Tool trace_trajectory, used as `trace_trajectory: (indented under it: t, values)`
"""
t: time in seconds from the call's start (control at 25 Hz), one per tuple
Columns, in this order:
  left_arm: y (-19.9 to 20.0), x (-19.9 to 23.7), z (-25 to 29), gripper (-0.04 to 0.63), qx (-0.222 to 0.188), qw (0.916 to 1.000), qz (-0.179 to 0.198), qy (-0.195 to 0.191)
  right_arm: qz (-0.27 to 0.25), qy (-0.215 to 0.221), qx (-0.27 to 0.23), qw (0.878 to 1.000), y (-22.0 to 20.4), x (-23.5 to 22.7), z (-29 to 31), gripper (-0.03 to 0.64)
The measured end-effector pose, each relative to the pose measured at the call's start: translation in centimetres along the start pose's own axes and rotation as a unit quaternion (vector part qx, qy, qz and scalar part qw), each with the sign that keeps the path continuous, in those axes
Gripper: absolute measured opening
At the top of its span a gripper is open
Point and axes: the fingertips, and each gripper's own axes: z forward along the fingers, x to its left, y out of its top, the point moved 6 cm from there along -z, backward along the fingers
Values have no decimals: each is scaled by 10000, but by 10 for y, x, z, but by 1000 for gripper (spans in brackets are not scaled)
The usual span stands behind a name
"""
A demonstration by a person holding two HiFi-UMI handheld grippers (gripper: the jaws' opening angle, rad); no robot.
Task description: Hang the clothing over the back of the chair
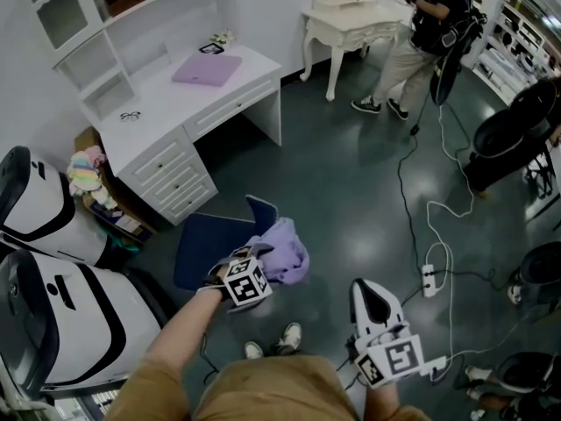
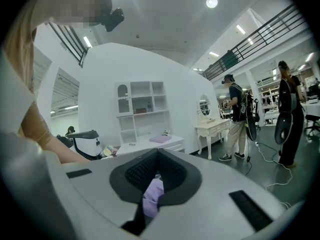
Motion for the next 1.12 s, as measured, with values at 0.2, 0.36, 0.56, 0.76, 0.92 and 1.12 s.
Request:
trace_trajectory:
  t: [0.2,0.36,0.56,0.76,0.92,1.12]
  values:
    - [-3,2,-11,382,-404,9983,-398,119,-25,50,-59,10000,3,1,-1,6]
    - [-11,-4,-26,382,-532,9959,-723,130,-22,106,-50,9999,3,6,-3,6]
    - [-21,-17,-45,382,-880,9906,-1045,51,-45,225,-88,9997,3,20,-5,6]
    - [-27,-26,-60,382,-1132,9872,-1098,245,-95,352,-99,9993,4,37,-8,6]
    - [-23,-20,-94,380,-2046,9594,-1780,772,-153,450,-98,9988,6,48,-12,6]
    - [-39,-24,-140,182,-2379,9302,-2164,1770,-164,631,-31,9979,3,62,-16,3]
